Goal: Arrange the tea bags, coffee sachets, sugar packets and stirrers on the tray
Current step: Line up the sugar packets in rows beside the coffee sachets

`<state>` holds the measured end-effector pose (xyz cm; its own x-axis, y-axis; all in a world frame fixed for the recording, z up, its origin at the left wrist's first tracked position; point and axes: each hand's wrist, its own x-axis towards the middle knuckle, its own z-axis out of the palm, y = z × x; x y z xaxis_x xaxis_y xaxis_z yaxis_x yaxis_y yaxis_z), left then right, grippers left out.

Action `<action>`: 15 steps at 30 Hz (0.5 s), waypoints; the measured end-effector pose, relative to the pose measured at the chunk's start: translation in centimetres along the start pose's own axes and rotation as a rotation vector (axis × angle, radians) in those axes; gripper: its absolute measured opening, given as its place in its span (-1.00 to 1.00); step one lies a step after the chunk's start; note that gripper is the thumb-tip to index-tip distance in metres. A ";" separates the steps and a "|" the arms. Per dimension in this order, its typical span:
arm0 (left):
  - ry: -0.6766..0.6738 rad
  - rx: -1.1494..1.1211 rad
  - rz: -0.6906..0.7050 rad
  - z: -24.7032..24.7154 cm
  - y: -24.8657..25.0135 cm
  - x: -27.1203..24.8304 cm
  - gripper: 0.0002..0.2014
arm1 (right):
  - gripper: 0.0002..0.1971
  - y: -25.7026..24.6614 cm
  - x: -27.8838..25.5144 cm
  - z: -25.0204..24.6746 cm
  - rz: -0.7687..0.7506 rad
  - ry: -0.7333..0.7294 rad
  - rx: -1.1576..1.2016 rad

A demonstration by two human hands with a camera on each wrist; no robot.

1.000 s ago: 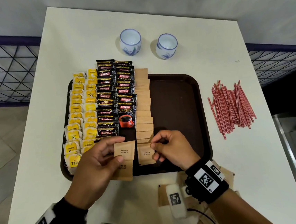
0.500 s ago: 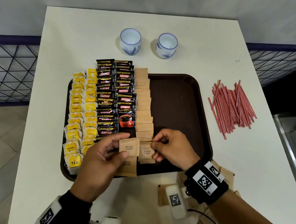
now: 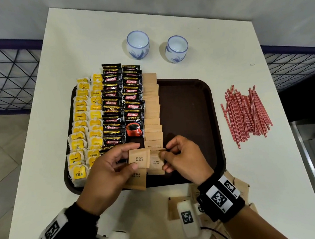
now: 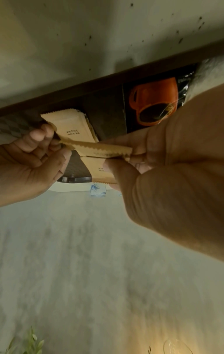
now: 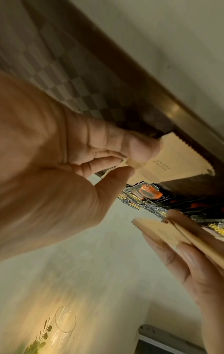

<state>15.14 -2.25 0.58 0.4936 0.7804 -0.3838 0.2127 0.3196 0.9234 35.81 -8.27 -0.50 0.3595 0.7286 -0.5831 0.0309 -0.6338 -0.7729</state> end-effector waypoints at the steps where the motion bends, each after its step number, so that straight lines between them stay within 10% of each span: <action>1: 0.001 -0.006 0.000 0.0 -0.1 0.0 -0.53 | -0.84 -0.1 -0.1 0.0 -0.009 0.011 0.000; 15: -0.026 0.075 0.077 0.8 1.1 0.2 -0.49 | -0.98 -2.2 -1.0 -1.0 -0.215 -0.125 0.119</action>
<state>16.11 -2.13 1.56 0.5323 0.7868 -0.3125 0.2355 0.2169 0.9474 36.27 -7.88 2.03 0.2385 0.8741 -0.4232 -0.0184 -0.4317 -0.9018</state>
